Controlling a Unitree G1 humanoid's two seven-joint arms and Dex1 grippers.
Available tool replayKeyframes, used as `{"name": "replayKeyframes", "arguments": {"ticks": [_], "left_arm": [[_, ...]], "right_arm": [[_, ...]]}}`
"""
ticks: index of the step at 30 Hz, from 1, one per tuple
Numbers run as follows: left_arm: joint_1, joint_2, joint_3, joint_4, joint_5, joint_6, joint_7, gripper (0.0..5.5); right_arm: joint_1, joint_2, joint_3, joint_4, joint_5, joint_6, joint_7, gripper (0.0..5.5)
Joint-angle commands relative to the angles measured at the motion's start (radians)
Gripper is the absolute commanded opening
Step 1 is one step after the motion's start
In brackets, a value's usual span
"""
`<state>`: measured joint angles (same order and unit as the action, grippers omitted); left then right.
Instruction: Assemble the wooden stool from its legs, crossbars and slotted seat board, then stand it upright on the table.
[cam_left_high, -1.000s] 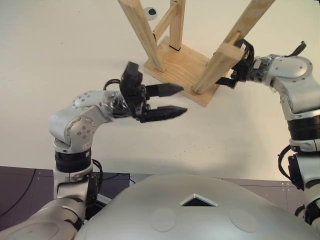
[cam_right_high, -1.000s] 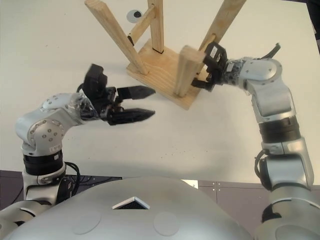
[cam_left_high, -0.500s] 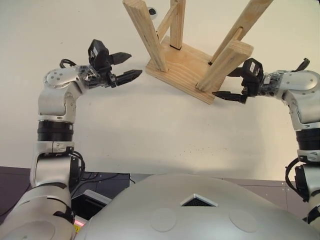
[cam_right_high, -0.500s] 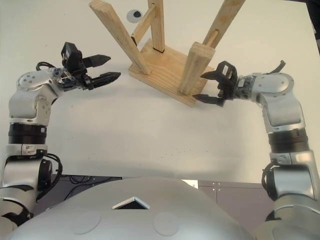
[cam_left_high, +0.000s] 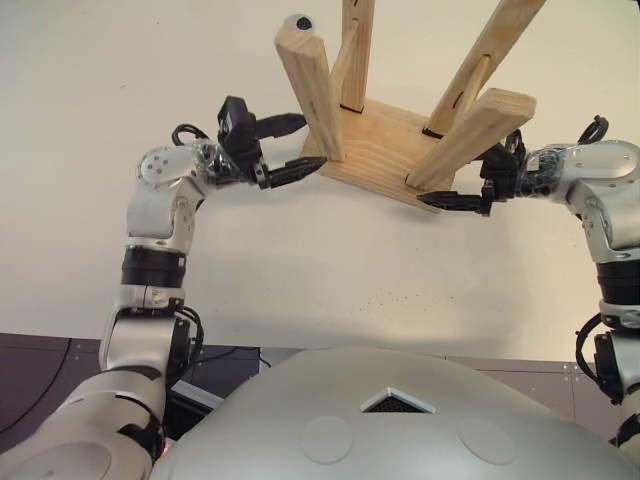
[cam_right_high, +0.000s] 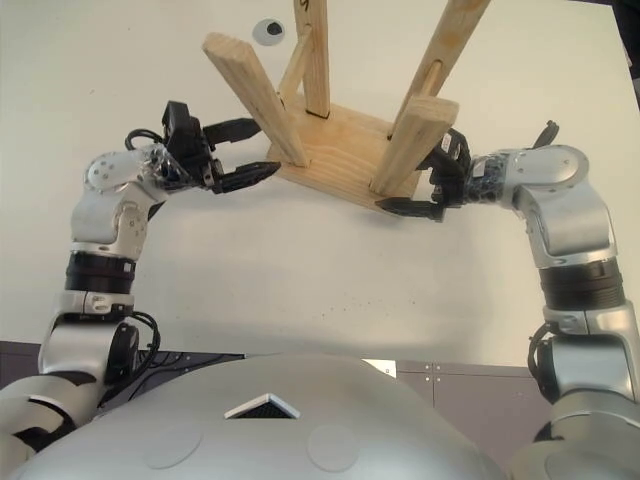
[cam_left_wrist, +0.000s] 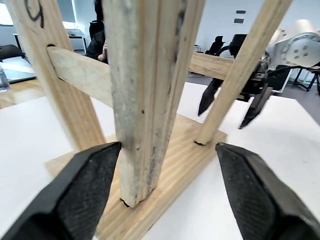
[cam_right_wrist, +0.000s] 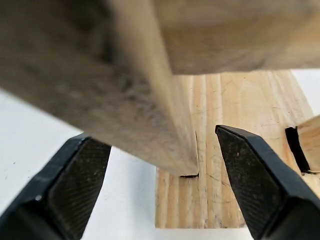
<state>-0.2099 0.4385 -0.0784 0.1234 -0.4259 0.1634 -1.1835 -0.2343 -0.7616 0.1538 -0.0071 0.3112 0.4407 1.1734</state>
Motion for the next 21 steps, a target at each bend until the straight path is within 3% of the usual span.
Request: {"name": "replayKeyframes", "arguments": {"ticks": [1, 4, 8, 21], "left_arm": [[0.166, 0.08, -0.036, -0.226, -0.054, 0.114, -0.031, 3.48], [0.276, 0.104, -0.034, -0.341, -0.07, 0.156, 0.011, 3.48], [0.257, 0.084, -0.006, -0.306, -0.069, 0.163, 0.07, 3.48], [0.105, 0.026, 0.001, -0.191, -0.05, 0.131, 0.137, 3.48]], "right_arm": [[0.051, -0.025, -0.048, -0.029, 0.038, 0.014, 0.015, 3.69], [0.101, -0.048, -0.099, 0.015, 0.07, -0.004, 0.065, 3.69], [0.185, -0.035, -0.167, -0.002, 0.127, -0.002, 0.078, 3.69], [0.109, 0.039, -0.158, 0.002, 0.148, -0.004, 0.024, 3.51]]}}
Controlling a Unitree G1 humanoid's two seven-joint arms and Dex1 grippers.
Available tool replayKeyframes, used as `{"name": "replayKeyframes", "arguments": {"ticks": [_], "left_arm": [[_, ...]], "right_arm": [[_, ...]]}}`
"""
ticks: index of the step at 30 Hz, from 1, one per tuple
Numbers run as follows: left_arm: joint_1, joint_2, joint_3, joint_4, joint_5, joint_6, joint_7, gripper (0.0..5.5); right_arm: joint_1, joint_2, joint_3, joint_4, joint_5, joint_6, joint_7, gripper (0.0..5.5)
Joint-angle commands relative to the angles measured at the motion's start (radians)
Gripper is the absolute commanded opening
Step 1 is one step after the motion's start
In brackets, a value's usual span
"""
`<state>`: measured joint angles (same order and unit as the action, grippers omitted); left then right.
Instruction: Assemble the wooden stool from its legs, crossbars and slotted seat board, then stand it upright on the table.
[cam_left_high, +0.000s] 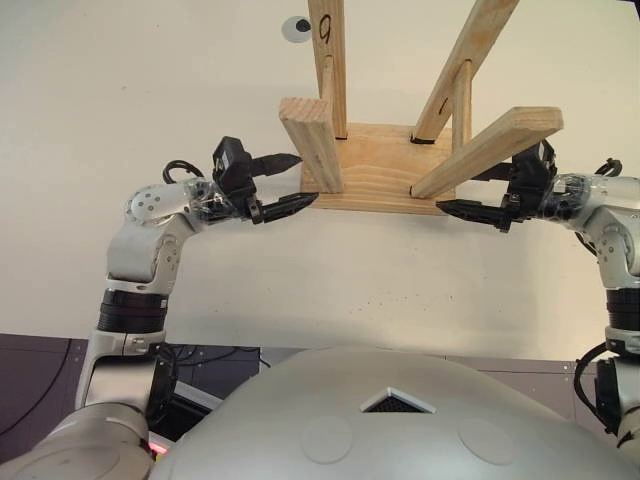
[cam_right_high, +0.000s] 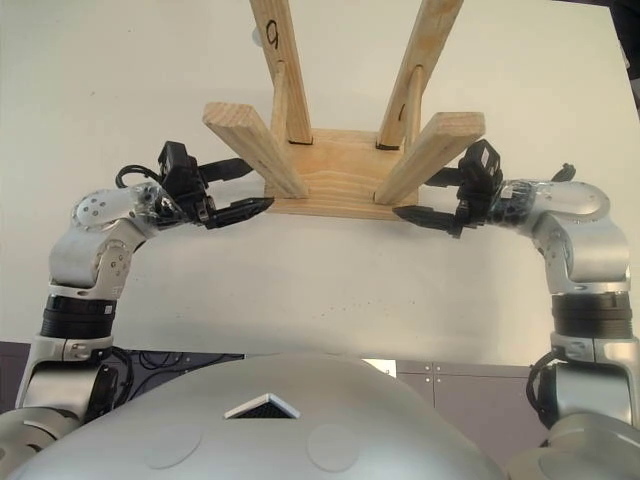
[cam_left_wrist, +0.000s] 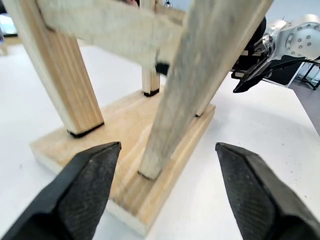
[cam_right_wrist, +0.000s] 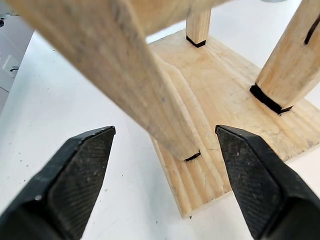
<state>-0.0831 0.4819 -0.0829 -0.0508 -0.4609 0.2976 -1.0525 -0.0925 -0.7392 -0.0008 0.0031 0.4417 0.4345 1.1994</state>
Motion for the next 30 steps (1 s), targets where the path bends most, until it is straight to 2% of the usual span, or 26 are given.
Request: {"name": "replayKeyframes", "arguments": {"ticks": [1, 4, 10, 15, 20, 22, 24, 26, 28, 30], "left_arm": [[-0.027, -0.021, 0.007, -0.023, -0.024, 0.0, 0.002, 3.48], [-0.037, -0.021, 0.005, -0.024, -0.037, 0.001, -0.016, 3.08], [-0.061, -0.029, -0.01, 0.025, -0.015, -0.04, -0.044, 1.94], [-0.081, -0.008, -0.099, 0.244, 0.144, -0.214, -0.102, 1.36], [-0.065, -0.01, -0.107, 0.231, 0.116, -0.211, -0.113, 1.28], [-0.038, 0.007, -0.083, 0.086, 0.015, -0.071, -0.087, 1.27], [-0.01, 0.042, -0.03, -0.117, -0.162, 0.156, -0.014, 1.27], [0.003, 0.101, 0.057, -0.28, -0.433, 0.422, 0.109, 1.27], [-0.01, 0.168, 0.133, -0.33, -0.719, 0.608, 0.252, 1.27], [-0.047, 0.27, 0.166, -0.279, -1.003, 0.733, 0.399, 1.27]], "right_arm": [[-0.037, 0.016, -0.007, -0.011, 0.021, 0.007, 0.0, 3.35], [-0.049, 0.014, -0.008, -0.004, 0.028, 0.015, 0.005, 2.89], [-0.046, 0.024, 0.01, -0.004, 0.032, 0.026, 0.007, 1.7], [-0.059, 0.041, 0.045, 0.036, 0.005, 0.011, 0.009, 1.63], [-0.051, 0.038, 0.077, 0.042, 0.004, 0.019, 0.02, 1.6], [-0.044, 0.018, 0.061, -0.029, 0.077, 0.133, 0.015, 1.6], [-0.05, -0.012, 0.031, -0.122, 0.193, 0.351, -0.017, 1.6], [-0.088, -0.021, -0.041, -0.18, 0.378, 0.647, -0.074, 1.6], [-0.15, -0.009, -0.121, -0.17, 0.505, 0.898, -0.123, 1.59], [-0.25, 0.026, -0.195, -0.079, 0.532, 1.12, -0.184, 1.53]]}}
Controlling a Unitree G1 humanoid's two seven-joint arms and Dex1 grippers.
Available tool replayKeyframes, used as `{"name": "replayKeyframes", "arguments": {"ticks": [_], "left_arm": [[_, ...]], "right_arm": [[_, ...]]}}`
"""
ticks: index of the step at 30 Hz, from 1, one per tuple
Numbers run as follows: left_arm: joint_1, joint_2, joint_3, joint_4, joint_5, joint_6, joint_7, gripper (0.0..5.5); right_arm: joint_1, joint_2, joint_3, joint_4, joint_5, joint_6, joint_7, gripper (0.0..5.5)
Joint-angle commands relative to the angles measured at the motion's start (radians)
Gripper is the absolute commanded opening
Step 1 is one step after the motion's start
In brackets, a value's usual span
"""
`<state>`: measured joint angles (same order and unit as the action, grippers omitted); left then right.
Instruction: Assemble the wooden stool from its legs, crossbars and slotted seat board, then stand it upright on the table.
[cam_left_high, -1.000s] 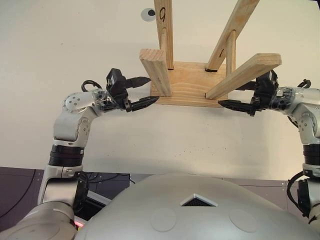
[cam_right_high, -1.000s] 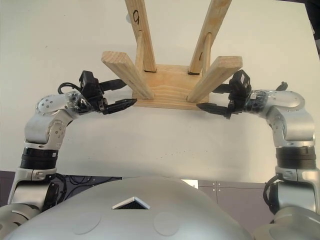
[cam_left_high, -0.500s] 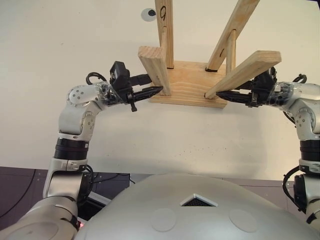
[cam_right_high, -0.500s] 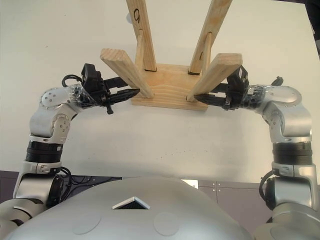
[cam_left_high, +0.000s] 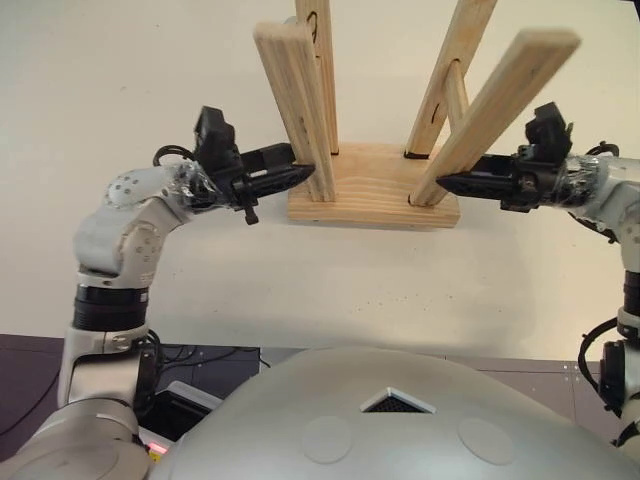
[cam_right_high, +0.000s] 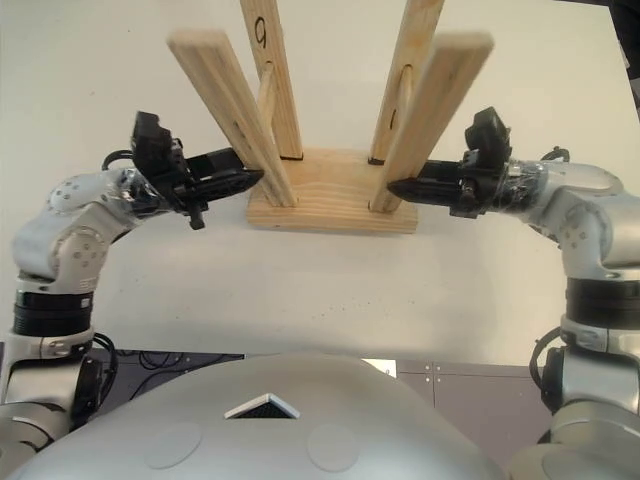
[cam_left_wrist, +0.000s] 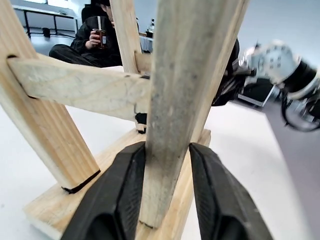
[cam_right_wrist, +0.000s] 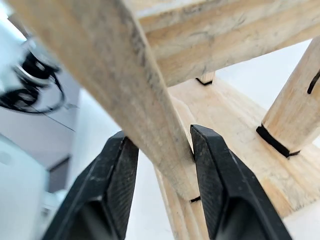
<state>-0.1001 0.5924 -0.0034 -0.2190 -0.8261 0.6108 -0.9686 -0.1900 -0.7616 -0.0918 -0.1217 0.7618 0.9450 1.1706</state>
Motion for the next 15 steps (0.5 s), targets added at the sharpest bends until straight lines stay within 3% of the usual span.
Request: {"name": "replayKeyframes", "arguments": {"ticks": [1, 4, 8, 12, 15], "left_arm": [[-0.061, 0.197, 0.088, -0.056, -0.718, 0.475, 0.376, 1.25], [-0.156, 0.228, 0.058, 0.089, -0.733, 0.607, 0.453, 1.11], [-0.313, 0.208, -0.017, 0.299, -0.588, 0.73, 0.461, 0.99], [-0.394, 0.171, -0.109, 0.441, -0.37, 0.675, 0.359, 0.99], [-0.429, 0.153, -0.124, 0.484, -0.289, 0.631, 0.253, 1.76]], "right_arm": [[-0.197, 0.053, -0.11, 0.111, 0.227, 0.656, -0.205, 1.5], [-0.286, 0.067, -0.083, 0.288, 0.239, 0.669, -0.364, 1.44], [-0.418, 0.102, -0.024, 0.501, 0.282, 0.669, -0.568, 1.36], [-0.466, 0.121, 0.033, 0.582, 0.366, 0.669, -0.69, 1.36], [-0.444, 0.118, 0.024, 0.593, 0.443, 0.669, -0.75, 2.18]]}}
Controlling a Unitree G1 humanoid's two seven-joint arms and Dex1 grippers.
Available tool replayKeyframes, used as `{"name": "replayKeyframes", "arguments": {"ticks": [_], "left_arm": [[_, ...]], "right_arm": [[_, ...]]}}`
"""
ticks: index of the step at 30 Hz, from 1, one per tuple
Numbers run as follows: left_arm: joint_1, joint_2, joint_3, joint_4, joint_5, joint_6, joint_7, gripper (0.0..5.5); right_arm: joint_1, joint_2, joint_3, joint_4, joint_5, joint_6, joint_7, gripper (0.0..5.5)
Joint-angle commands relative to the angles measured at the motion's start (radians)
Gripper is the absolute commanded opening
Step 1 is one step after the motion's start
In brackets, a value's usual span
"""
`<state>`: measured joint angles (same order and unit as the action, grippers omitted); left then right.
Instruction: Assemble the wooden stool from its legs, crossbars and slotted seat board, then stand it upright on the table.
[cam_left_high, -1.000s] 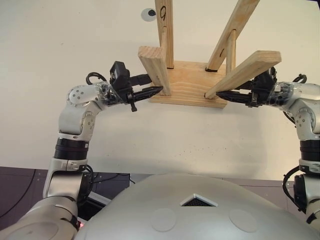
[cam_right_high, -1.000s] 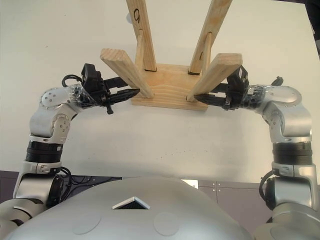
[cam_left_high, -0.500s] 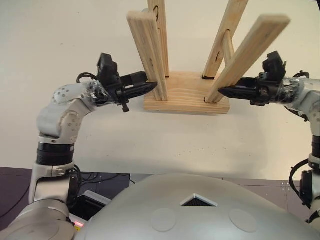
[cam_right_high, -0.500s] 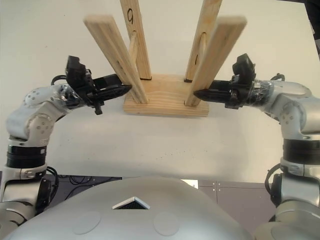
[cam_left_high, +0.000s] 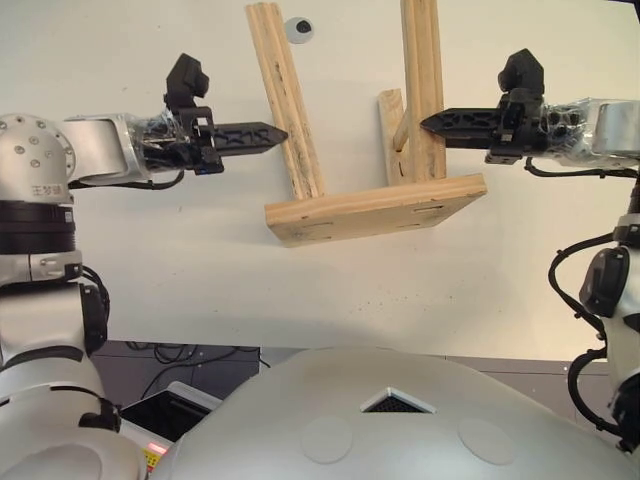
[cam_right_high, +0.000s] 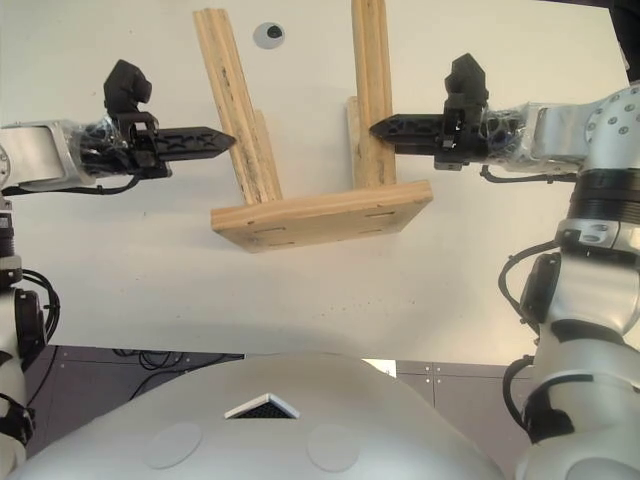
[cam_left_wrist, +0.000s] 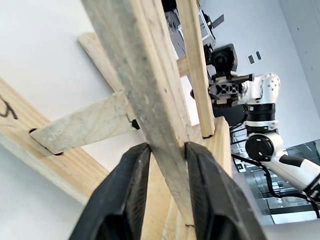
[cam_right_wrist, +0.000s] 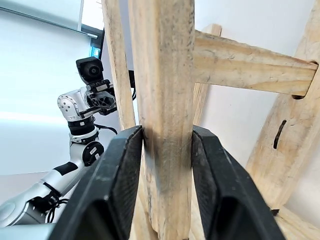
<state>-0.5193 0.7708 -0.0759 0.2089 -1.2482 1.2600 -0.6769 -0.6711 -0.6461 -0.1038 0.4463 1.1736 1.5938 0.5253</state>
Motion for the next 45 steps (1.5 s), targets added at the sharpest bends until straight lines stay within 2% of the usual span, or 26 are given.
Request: {"name": "replayKeyframes", "arguments": {"ticks": [1, 5, 7, 9, 11, 12, 15, 16, 19, 22, 26, 29, 31, 36, 45], "left_arm": [[-0.017, -0.025, -0.05, 0.061, 0.148, -0.022, -0.075, 2.0], [0.007, 0.011, -0.003, 0.026, 0.159, -0.008, -0.239, 2.67], [0.047, 0.025, 0.074, -0.007, 0.121, -0.023, -0.325, 2.98], [0.079, 0.03, 0.141, -0.015, 0.097, -0.015, -0.366, 3.24], [0.148, 0.06, 0.2, -0.018, 0.13, -0.057, -0.387, 3.63], [0.201, 0.08, 0.215, -0.035, 0.185, -0.124, -0.4, 3.63], [0.475, 0.121, 0.188, -0.235, 0.442, -0.495, -0.475, 3.63], [0.544, 0.105, 0.182, -0.29, 0.501, -0.599, -0.485, 3.63], [0.642, 0.049, 0.149, -0.322, 0.659, -0.877, -0.491, 3.63], [0.695, 0.021, 0.111, -0.31, 0.763, -1.059, -0.514, 3.63], [0.702, -0.028, 0.071, -0.312, 0.828, -1.168, -0.504, 3.63], [0.649, -0.067, 0.031, -0.285, 0.861, -1.188, -0.493, 3.63], [0.61, -0.09, 0.001, -0.267, 0.88, -1.2, -0.496, 3.65], [0.587, -0.103, -0.066, -0.215, 0.934, -1.263, -0.541, 2.73], [0.571, -0.112, -0.102, -0.142, 1.0, -1.336, -0.539, 1.36]], "right_arm": [[0.042, 0.007, 0.02, 0.03, 0.053, 0.021, -0.127, 2.42], [0.029, 0.01, -0.089, 0.096, 0.141, 0.02, -0.175, 3.2], [0.023, -0.009, -0.141, 0.115, 0.183, 0.02, -0.162, 3.55], [0.049, -0.03, -0.187, 0.083, 0.208, 0.02, -0.142, 3.84], [0.138, -0.085, -0.199, -0.053, 0.148, -0.033, -0.031, 4.26], [0.218, -0.139, -0.171, -0.164, 0.078, -0.133, 0.093, 4.26], [0.527, -0.358, -0.047, -0.438, -0.189, -0.555, 0.612, 4.26], [0.582, -0.395, -0.022, -0.474, -0.25, -0.652, 0.71, 4.26], [0.598, -0.359, 0.016, -0.523, -0.384, -0.841, 0.736, 4.26], [0.614, -0.299, 0.092, -0.539, -0.576, -1.1, 0.749, 4.26], [0.635, -0.239, 0.175, -0.495, -0.736, -1.328, 0.755, 4.26], [0.622, -0.199, 0.206, -0.462, -0.771, -1.37, 0.758, 4.26], [0.607, -0.175, 0.23, -0.426, -0.802, -1.4, 0.756, 3.94], [0.594, -0.136, 0.255, -0.357, -0.863, -1.448, 0.738, 2.91], [0.594, -0.114, 0.261, -0.339, -0.854, -1.451, 0.75, 1.5]]}}
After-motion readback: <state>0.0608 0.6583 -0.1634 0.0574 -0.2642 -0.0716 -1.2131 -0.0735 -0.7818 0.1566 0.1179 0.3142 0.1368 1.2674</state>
